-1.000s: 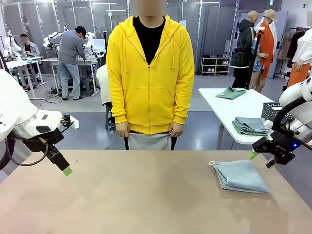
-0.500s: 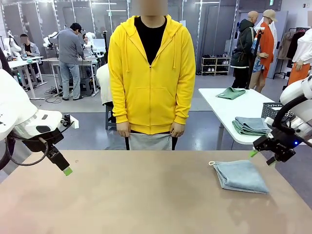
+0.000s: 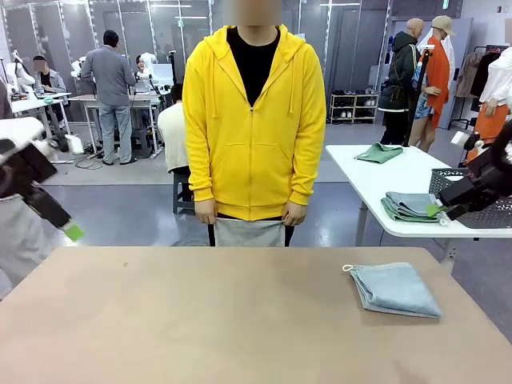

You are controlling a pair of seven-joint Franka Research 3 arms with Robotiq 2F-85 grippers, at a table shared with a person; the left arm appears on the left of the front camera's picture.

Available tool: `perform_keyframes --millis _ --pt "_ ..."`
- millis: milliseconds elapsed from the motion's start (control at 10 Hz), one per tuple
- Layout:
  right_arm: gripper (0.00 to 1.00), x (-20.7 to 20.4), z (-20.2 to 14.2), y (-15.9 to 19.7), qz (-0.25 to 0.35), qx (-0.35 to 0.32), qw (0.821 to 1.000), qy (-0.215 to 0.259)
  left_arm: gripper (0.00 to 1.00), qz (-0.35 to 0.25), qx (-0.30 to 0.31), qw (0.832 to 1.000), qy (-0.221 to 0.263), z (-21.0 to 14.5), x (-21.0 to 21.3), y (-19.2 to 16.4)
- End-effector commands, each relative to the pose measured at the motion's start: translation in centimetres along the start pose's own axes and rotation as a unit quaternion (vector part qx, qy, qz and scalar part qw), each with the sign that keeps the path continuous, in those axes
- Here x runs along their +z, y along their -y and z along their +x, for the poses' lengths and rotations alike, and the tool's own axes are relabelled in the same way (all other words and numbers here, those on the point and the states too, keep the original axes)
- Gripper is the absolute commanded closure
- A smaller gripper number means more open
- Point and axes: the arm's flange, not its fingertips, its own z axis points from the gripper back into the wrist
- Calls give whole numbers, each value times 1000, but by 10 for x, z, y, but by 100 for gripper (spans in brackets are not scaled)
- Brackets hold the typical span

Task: Fold the towels and place them in the basket.
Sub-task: When a person lays out a Towel with hook on the table, fold it in half twice.

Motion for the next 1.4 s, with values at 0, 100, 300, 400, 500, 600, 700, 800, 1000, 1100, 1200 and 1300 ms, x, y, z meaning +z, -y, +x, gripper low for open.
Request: perform_keyframes --millis 0,100,300,400,500,600,700,800,1000,1100,1200,1300 --pt "0 13 -24 -19 3 92 996 14 0 -27 1 1000 13 -12 26 -1" --pt "0 20 -28 -33 -9 136 991 12 0 -28 3 999 20 -20 37 1" --pt "0 33 -35 -64 -8 189 982 15 0 -20 12 999 24 -35 50 6" --pt "0 34 -37 -72 -8 203 979 13 0 -19 13 999 22 -43 50 8" --pt "0 31 -40 -82 -10 218 976 8 0 -17 16 999 27 -47 46 9" --pt "0 27 -41 -91 -11 230 973 3 0 -21 17 999 31 -49 43 11" --pt "0 26 -43 -97 -15 233 972 2 0 -19 20 999 36 -51 42 12" --pt "0 25 -45 -97 -15 232 973 -1 0 -19 23 999 45 -51 40 14" --pt "0 29 -36 -95 -4 218 976 2 0 -17 23 999 20 -47 44 9" --pt "0 29 -36 -95 -4 218 976 2 0 -17 23 999 20 -47 44 9" --pt "0 29 -36 -95 -4 218 976 2 0 -17 23 999 20 -47 44 9" --pt "0 29 -36 -95 -4 218 976 2 0 -17 23 999 20 -47 44 9"
